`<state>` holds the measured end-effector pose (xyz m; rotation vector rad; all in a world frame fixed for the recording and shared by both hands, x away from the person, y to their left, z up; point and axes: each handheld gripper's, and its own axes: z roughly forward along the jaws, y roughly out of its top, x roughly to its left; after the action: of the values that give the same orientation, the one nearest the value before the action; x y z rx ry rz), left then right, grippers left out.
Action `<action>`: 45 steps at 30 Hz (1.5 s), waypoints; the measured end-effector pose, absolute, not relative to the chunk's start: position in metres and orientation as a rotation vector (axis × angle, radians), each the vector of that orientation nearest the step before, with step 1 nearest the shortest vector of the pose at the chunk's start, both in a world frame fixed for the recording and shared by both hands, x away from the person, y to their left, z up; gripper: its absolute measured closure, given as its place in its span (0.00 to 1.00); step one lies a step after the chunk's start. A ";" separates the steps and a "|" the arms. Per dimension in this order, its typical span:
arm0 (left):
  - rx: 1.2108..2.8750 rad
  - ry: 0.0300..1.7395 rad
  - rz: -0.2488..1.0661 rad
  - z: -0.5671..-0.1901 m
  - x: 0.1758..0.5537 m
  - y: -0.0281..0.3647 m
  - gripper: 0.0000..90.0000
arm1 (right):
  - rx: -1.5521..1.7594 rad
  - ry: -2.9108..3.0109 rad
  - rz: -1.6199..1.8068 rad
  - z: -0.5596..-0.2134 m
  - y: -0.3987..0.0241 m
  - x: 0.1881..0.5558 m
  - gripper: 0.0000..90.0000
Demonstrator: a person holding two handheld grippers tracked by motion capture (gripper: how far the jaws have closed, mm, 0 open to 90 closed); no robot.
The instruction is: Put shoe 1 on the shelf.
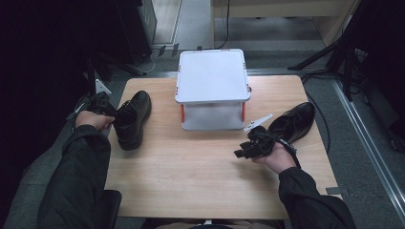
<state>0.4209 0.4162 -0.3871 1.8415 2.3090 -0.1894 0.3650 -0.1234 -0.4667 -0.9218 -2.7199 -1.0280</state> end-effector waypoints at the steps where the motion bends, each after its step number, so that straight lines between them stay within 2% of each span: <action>1: 1.833 2.305 -0.189 -0.384 0.422 0.415 0.95 | -0.922 -2.721 -1.026 -0.466 -0.124 0.365 0.60; 11: 1.804 2.272 -0.181 -0.356 0.433 0.403 0.95 | -0.917 -2.719 -1.017 -0.467 -0.123 0.365 0.60; 26: 1.798 2.204 -0.108 -0.285 0.460 0.367 0.95 | -0.908 -2.718 -1.027 -0.467 -0.123 0.364 0.60; 38: 1.839 2.133 -0.035 -0.227 0.485 0.313 0.95 | -0.908 -2.711 -1.031 -0.465 -0.123 0.364 0.60; 45: 1.871 2.071 -0.035 -0.215 0.499 0.278 0.95 | -0.889 -2.714 -1.033 -0.465 -0.123 0.362 0.60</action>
<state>0.4992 0.2782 -0.2146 1.8710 2.0706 -0.0348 0.3625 -0.1227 -0.4650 -0.8894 -2.7136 -1.0330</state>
